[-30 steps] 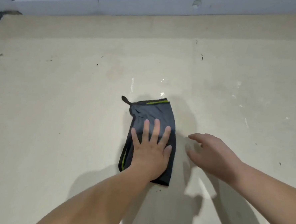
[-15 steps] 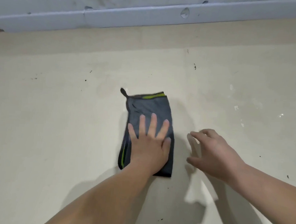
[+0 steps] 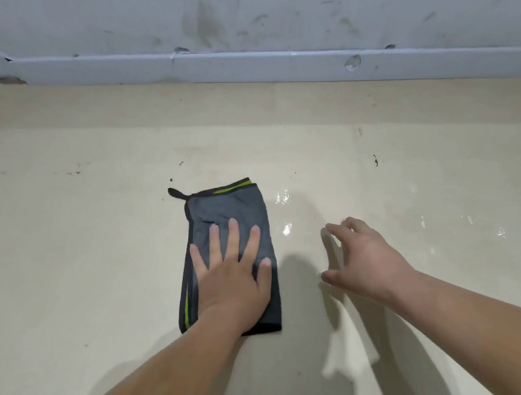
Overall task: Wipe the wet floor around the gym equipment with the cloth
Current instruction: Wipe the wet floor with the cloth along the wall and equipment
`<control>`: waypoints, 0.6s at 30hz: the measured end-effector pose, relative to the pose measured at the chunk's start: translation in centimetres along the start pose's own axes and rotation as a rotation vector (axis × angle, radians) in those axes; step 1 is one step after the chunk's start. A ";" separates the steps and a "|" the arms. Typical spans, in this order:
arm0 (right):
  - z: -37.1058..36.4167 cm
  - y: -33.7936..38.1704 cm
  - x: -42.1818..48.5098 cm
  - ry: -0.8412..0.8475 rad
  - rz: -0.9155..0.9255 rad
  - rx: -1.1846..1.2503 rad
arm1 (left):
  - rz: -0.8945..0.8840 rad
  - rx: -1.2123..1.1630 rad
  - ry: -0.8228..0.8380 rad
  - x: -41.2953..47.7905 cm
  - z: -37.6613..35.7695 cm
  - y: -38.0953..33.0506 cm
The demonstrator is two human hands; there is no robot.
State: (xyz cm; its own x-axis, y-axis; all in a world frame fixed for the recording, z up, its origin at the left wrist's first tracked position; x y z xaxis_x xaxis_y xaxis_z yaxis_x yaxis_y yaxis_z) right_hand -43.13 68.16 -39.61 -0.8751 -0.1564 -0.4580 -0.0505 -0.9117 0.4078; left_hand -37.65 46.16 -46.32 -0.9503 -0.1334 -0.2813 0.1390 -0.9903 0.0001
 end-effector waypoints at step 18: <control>3.1 3.6 13.9 0.087 -0.285 -0.175 | -0.362 0.108 -0.066 10.7 3.6 1.1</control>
State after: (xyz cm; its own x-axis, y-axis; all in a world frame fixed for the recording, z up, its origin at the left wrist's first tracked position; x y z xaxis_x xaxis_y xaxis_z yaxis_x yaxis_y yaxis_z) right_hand -56.98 63.87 -42.11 -0.7931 0.0891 -0.6026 -0.1974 -0.9735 0.1158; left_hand -48.66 43.53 -45.87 -0.9489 0.2269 -0.2192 -0.2356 -0.9717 0.0143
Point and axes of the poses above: each hand's wrist, its own x-axis towards the middle knuckle, its own z-axis out of the back of the hand, y = z × x, the point moved 7 cm from there along x, towards the middle knuckle, and after that the axes turned 6 degrees about x, right-handed, at the moved point
